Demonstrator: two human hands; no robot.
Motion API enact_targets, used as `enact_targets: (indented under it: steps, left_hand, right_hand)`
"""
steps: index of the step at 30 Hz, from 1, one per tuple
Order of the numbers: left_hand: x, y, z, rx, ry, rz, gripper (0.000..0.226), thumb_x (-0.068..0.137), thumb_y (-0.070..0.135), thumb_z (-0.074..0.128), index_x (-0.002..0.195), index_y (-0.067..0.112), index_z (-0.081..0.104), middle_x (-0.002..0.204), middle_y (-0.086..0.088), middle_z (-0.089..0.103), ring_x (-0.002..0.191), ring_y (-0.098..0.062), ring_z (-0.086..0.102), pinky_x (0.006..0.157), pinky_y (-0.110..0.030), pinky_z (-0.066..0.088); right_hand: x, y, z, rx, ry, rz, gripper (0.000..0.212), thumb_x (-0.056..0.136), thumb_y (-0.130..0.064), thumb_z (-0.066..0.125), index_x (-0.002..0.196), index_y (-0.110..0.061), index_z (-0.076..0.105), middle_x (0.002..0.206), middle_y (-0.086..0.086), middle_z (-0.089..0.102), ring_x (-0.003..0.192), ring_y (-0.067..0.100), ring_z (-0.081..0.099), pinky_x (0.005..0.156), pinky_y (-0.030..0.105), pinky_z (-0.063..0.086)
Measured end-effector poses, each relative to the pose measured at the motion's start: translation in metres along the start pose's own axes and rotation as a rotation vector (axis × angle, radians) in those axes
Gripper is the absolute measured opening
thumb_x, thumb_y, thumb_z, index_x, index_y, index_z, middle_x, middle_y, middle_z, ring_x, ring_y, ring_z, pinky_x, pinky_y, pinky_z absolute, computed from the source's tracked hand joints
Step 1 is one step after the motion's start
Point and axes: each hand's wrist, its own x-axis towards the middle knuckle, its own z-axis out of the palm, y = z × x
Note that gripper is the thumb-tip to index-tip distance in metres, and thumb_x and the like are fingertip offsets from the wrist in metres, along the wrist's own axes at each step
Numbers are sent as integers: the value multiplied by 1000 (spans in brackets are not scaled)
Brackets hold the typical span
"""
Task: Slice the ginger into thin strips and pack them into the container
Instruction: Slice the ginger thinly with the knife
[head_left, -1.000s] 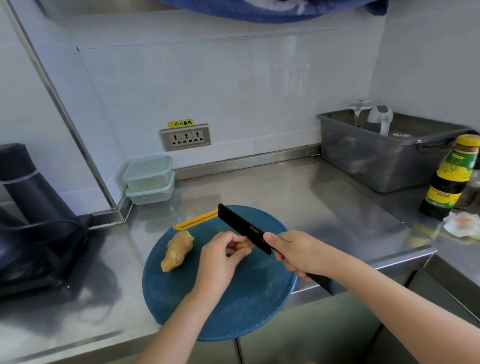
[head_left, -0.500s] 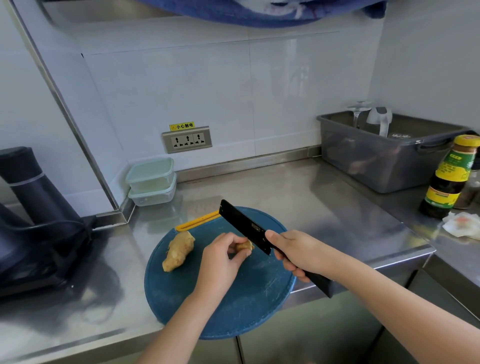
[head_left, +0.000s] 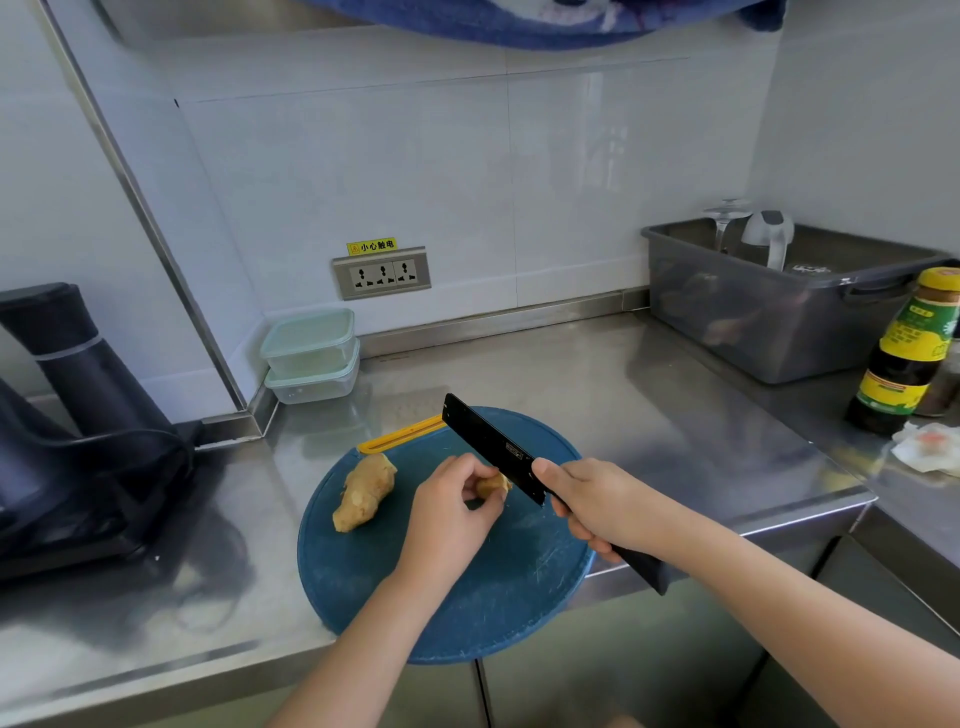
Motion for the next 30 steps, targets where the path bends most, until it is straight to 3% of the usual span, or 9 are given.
enact_targets:
  steps: [5, 10, 20, 30]
  left_hand:
    - [0, 2, 1, 44, 4, 23, 17, 77, 13, 76, 81, 19, 61, 83, 9, 62, 77, -2, 62, 74, -23, 52]
    - [0, 1, 1, 50, 30, 15, 14, 76, 16, 78, 83, 16, 66, 81, 9, 65, 76, -2, 62, 72, -22, 51]
    - [0, 1, 6, -22, 51, -72, 17, 74, 12, 80, 87, 17, 71, 82, 10, 69, 74, -1, 64, 72, -16, 52]
    - [0, 1, 5, -78, 56, -107, 14, 76, 11, 78, 85, 18, 70, 82, 11, 70, 74, 1, 64, 71, -12, 50]
  right_hand:
    - [-3, -2, 8, 6, 38, 0, 46, 100, -50, 33, 73, -14, 41, 38, -11, 32, 33, 9, 25, 39, 20, 27]
    - [-5, -3, 6, 41, -3, 56, 49, 99, -54, 32, 75, -13, 41, 52, 0, 32, 40, 14, 26, 41, 23, 29]
    - [-2, 2, -4, 103, -76, 83, 49, 100, -53, 31, 73, -13, 41, 43, -2, 36, 33, 13, 31, 38, 23, 32]
    - [3, -7, 9, 26, -28, 116, 46, 101, -48, 30, 75, -12, 41, 46, 1, 38, 36, 15, 30, 39, 24, 33]
